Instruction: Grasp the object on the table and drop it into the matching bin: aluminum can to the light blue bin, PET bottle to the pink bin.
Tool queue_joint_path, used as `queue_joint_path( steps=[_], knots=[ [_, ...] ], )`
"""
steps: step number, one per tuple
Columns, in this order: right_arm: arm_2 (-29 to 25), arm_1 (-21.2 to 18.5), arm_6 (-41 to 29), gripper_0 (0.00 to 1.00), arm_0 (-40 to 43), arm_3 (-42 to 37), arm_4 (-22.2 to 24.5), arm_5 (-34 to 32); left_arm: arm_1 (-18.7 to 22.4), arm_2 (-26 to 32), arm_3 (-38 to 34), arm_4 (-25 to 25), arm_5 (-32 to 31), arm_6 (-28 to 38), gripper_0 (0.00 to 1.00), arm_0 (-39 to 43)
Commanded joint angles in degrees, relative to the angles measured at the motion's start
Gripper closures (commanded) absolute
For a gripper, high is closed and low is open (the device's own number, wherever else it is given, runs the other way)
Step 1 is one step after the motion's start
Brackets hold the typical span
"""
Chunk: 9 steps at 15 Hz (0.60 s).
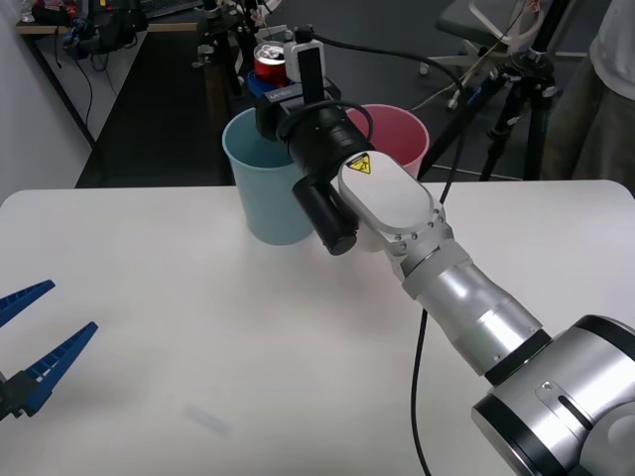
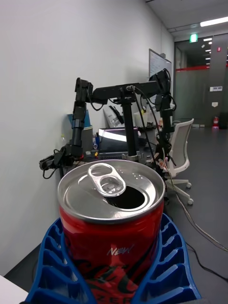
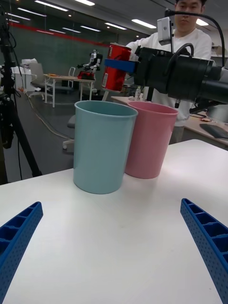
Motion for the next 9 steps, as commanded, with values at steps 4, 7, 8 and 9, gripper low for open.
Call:
queue_joint_path(
  steps=[4,7,8,9],
  knots=[
    [0.0,0.0,-0.2,0.00,0.1,0.0,0.0,0.0,0.0,0.0,0.0,0.0,0.0,0.0,0.00,0.0],
    [0.0,0.0,-0.1,0.00,0.0,0.0,-0.2,0.0,0.0,0.0,0.0,0.0,0.0,0.0,0.00,0.0],
    [0.0,0.1,-0.2,0.00,0.0,0.0,-0.2,0.0,0.0,0.0,0.0,0.0,0.0,0.0,0.00,0.0],
    [0.0,0.0,-0.2,0.00,0.0,0.0,-0.2,0.0,0.0,0.0,0.0,0.0,0.0,0.0,0.00,0.0]
  ],
)
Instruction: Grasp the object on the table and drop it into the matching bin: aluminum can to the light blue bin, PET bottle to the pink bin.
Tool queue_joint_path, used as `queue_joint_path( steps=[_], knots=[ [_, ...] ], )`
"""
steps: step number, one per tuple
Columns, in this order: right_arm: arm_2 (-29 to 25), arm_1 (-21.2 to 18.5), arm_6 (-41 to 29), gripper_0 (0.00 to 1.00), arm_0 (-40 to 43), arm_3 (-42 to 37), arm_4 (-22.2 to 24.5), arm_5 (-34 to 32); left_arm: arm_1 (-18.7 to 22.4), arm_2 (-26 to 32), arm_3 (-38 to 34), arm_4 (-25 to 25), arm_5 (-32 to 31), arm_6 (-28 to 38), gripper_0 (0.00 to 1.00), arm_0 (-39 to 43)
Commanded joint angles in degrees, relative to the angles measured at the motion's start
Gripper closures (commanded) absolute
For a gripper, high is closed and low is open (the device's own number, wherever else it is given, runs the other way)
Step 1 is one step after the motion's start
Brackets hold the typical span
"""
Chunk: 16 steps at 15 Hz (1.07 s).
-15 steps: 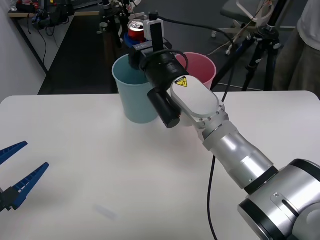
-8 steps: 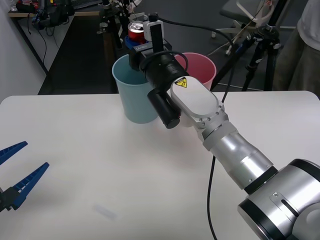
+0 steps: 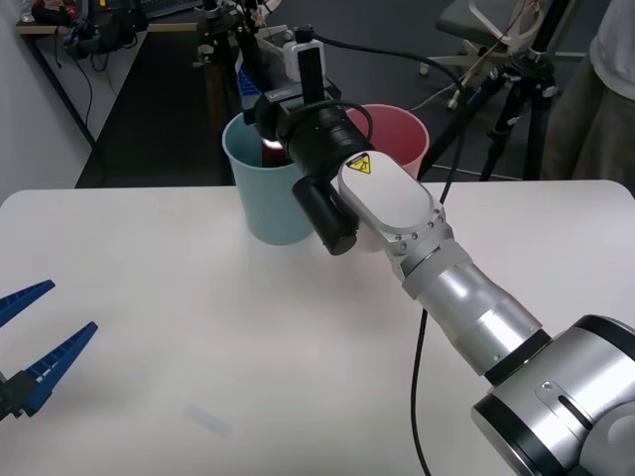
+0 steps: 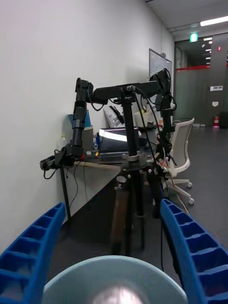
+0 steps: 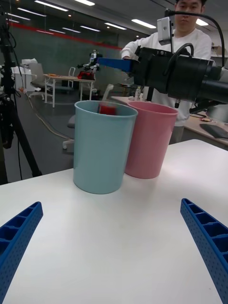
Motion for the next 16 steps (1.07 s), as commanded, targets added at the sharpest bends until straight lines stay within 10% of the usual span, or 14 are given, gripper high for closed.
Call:
queue_joint_path(
  steps=[1,10,16],
  knots=[
    [0.1,0.0,-0.1,0.00,0.0,0.0,0.0,0.0,0.0,0.0,0.0,0.0,0.0,0.0,0.00,0.0],
    [0.6,0.0,0.2,0.00,0.4,-1.0,-0.2,-0.1,0.0,0.0,0.0,0.0,0.0,0.0,0.00,0.0],
    [0.7,-2.3,-0.1,0.00,12.3,-17.6,2.6,-3.4,0.0,0.0,0.0,0.0,0.0,0.0,0.00,0.0]
  ],
)
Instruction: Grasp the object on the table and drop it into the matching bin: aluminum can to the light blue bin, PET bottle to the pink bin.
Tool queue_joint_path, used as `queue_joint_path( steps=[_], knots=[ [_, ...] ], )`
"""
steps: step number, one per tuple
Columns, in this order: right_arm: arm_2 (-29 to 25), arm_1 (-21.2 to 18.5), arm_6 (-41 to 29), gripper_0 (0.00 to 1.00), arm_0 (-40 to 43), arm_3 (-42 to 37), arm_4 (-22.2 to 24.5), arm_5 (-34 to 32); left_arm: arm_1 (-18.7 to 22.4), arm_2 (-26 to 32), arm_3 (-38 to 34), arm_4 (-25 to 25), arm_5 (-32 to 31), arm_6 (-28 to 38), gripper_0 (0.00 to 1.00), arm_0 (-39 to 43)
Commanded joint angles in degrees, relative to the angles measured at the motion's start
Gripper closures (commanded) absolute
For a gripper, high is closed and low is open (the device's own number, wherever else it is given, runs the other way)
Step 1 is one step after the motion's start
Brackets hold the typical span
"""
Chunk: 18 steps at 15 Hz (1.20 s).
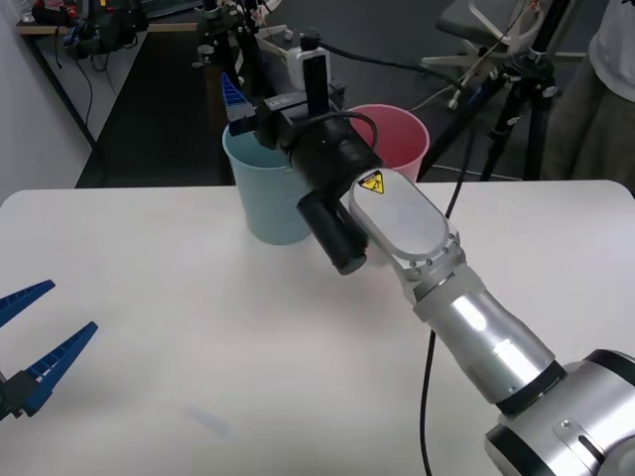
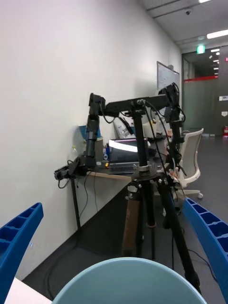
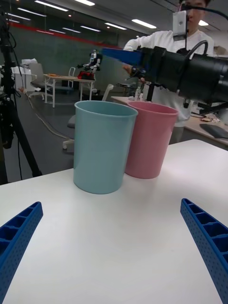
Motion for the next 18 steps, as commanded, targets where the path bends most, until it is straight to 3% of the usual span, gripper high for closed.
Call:
queue_joint_path(
  steps=[1,6,10,12,18],
  knots=[
    [0.1,-2.1,-0.1,0.00,7.7,-9.6,1.0,-3.1,0.0,0.0,0.0,0.0,0.0,0.0,0.00,0.0],
    [0.1,-11.9,-1.3,0.00,21.5,-26.7,-0.3,-8.6,0.0,0.0,0.0,0.0,0.0,0.0,0.00,0.0],
    [-3.6,-19.8,-1.9,0.00,30.7,-34.4,-6.0,-14.1,0.0,0.0,0.0,0.0,0.0,0.0,0.00,0.0],
    [-8.8,-20.8,-1.1,0.00,36.2,-35.9,-8.6,-20.4,0.0,0.0,0.0,0.0,0.0,0.0,0.00,0.0],
    [-26.1,-20.7,1.8,0.00,49.6,-37.5,-9.7,-39.8,0.0,0.0,0.0,0.0,0.0,0.0,0.00,0.0]
  ],
)
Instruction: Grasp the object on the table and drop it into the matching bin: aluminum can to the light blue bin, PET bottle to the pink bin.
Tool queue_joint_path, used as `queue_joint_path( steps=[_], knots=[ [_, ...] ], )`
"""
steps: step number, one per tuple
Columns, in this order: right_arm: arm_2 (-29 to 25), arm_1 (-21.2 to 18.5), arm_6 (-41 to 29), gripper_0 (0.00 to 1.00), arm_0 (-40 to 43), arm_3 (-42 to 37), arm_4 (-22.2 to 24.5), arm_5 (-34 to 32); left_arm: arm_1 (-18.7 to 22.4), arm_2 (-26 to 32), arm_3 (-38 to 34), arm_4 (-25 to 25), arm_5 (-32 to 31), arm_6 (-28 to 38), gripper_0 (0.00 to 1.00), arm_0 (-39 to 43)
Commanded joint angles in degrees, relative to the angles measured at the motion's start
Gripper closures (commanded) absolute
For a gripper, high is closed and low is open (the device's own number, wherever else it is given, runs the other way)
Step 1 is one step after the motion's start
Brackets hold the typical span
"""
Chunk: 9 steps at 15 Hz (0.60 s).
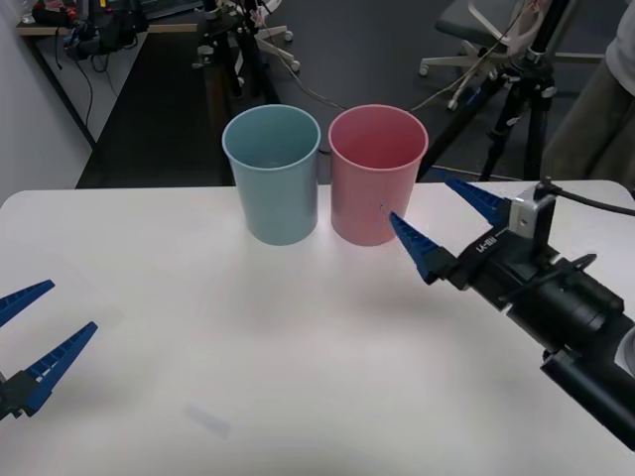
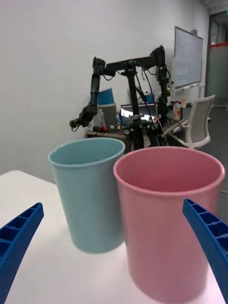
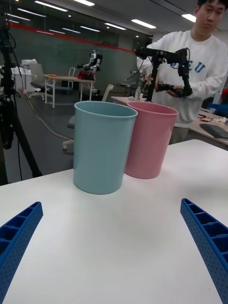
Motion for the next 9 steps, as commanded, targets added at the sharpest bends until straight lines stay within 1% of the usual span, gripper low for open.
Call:
queue_joint_path(
  steps=[1,4,7,9],
  knots=[
    [-8.8,0.0,1.5,0.00,4.9,-0.2,-1.4,-10.5,0.0,0.0,0.0,0.0,0.0,0.0,0.00,0.0],
    [-17.3,0.0,2.3,0.00,8.7,-0.1,-3.0,-20.8,0.0,0.0,0.0,0.0,0.0,0.0,0.00,0.0],
    [-24.1,0.0,2.4,0.00,12.0,-0.1,-5.1,-28.5,0.0,0.0,0.0,0.0,0.0,0.0,0.00,0.0],
    [-27.9,0.0,2.1,0.00,14.4,-0.1,-6.5,-32.5,0.0,0.0,0.0,0.0,0.0,0.0,0.00,0.0]
  ],
)
